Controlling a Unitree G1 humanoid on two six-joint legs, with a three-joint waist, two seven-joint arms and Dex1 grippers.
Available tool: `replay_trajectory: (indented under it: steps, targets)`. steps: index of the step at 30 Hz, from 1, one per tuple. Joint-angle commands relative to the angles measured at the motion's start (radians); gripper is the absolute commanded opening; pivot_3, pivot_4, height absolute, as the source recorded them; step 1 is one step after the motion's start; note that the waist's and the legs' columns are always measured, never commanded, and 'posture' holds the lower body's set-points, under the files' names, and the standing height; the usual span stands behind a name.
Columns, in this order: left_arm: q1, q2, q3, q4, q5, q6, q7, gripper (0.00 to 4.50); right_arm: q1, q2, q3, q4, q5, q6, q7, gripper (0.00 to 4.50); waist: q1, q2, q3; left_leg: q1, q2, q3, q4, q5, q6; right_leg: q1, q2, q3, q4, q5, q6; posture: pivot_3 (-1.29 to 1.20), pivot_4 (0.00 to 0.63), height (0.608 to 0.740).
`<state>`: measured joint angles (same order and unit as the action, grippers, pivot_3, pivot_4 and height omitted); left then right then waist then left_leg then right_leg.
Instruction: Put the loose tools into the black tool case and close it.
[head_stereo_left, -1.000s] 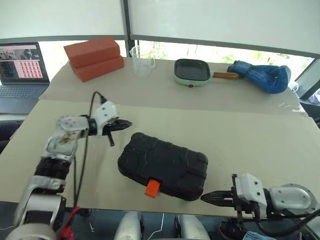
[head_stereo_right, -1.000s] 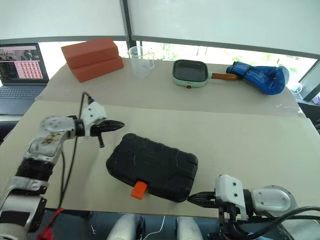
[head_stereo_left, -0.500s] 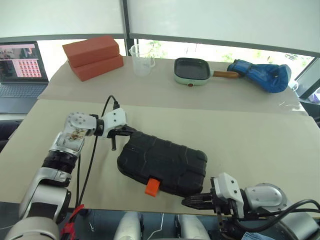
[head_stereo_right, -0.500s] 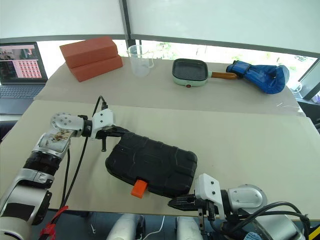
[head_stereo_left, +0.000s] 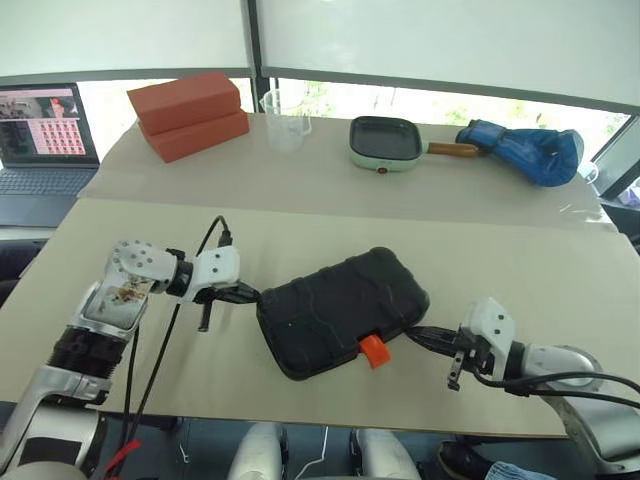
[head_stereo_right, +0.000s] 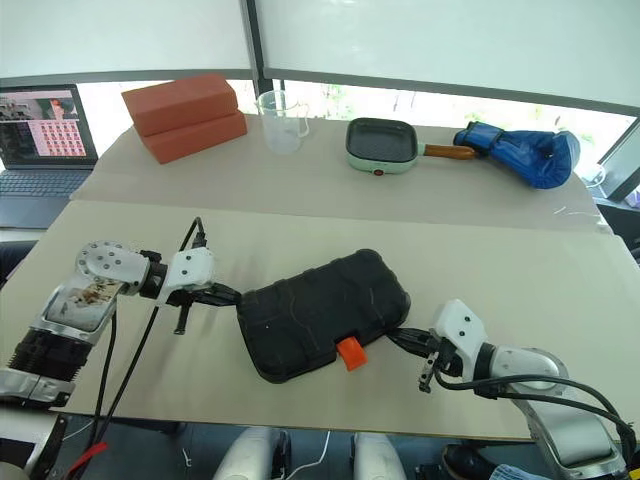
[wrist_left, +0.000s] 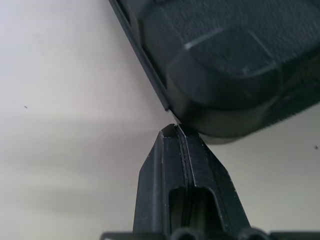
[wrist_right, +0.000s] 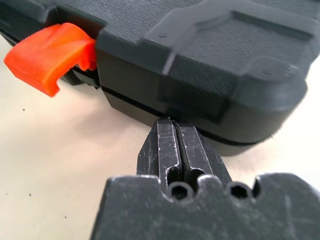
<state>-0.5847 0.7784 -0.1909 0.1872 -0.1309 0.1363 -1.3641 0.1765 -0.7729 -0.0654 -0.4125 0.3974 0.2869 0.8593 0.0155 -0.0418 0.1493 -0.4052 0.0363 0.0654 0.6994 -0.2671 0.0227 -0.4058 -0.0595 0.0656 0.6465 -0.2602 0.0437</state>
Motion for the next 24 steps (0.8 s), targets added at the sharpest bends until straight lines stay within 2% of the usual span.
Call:
replay_trajectory:
  steps: [1, 3, 6, 8, 11, 15, 20, 24]
  targets:
    - [-0.142, -0.035, 0.082, -0.100, -0.183, 0.319, 0.015, 0.03, 0.038, -0.019, -0.084, -0.032, 0.054, -0.018, 0.052, 0.00, 0.001, 0.000, 0.000, 0.000, 0.000, 0.000, 0.000, 0.000, 0.000, 0.000, 0.000, 0.000, 0.000, 0.000, 0.000, 0.00, 0.150, 0.740]
    - [-0.183, -0.059, 0.074, -0.186, -0.278, 0.469, -0.004, 0.03, 0.064, -0.027, -0.116, -0.047, 0.089, -0.009, 0.086, 0.00, -0.002, 0.000, 0.000, -0.002, -0.001, -0.003, 0.002, 0.000, 0.000, 0.000, 0.000, 0.000, 0.000, -0.001, 0.001, 0.00, 0.150, 0.740]
    - [-0.165, -0.084, -0.026, -0.311, -0.287, 0.503, -0.031, 0.03, 0.102, -0.040, -0.136, -0.084, 0.126, -0.006, 0.136, 0.00, -0.005, 0.002, 0.000, -0.001, -0.002, -0.004, 0.002, -0.001, 0.002, 0.002, -0.001, 0.001, 0.000, -0.001, 0.003, 0.00, 0.150, 0.740]
    - [-0.134, -0.095, -0.103, -0.348, -0.247, 0.460, -0.047, 0.03, 0.112, -0.042, -0.131, -0.109, 0.139, 0.001, 0.149, 0.00, -0.011, 0.004, -0.001, 0.001, -0.002, -0.003, 0.001, -0.001, 0.002, 0.002, 0.000, 0.002, 0.000, -0.002, 0.003, 0.00, 0.150, 0.740]
    - [-0.099, -0.122, -0.255, -0.294, -0.101, 0.301, -0.050, 0.03, 0.104, -0.037, -0.089, -0.146, 0.131, 0.006, 0.150, 0.00, -0.021, 0.004, -0.001, 0.002, -0.002, -0.004, -0.001, -0.001, 0.002, 0.002, 0.001, 0.004, 0.000, -0.002, 0.002, 0.00, 0.150, 0.740]
    - [-0.089, -0.141, -0.339, -0.200, 0.015, 0.151, -0.038, 0.03, 0.066, -0.017, -0.023, -0.164, 0.107, 0.008, 0.133, 0.00, -0.017, 0.004, -0.002, 0.003, -0.002, -0.004, 0.000, 0.000, 0.001, 0.003, 0.001, 0.003, 0.000, -0.001, 0.001, 0.00, 0.150, 0.740]
    - [-0.082, -0.158, -0.354, -0.142, 0.068, 0.060, -0.021, 0.03, -0.023, 0.028, 0.077, -0.141, 0.057, 0.005, 0.106, 0.00, -0.017, 0.004, -0.003, 0.017, -0.002, -0.004, -0.003, 0.000, 0.001, 0.017, 0.001, 0.003, -0.004, -0.002, 0.001, 0.00, 0.150, 0.740]
    - [-0.081, -0.172, -0.335, -0.145, 0.055, 0.074, -0.008, 0.03, -0.081, 0.057, 0.158, -0.094, -0.009, -0.003, 0.092, 0.00, -0.014, 0.003, -0.005, 0.017, -0.002, -0.004, -0.003, 0.000, 0.001, 0.018, 0.001, 0.003, -0.004, -0.002, 0.001, 0.00, 0.150, 0.740]
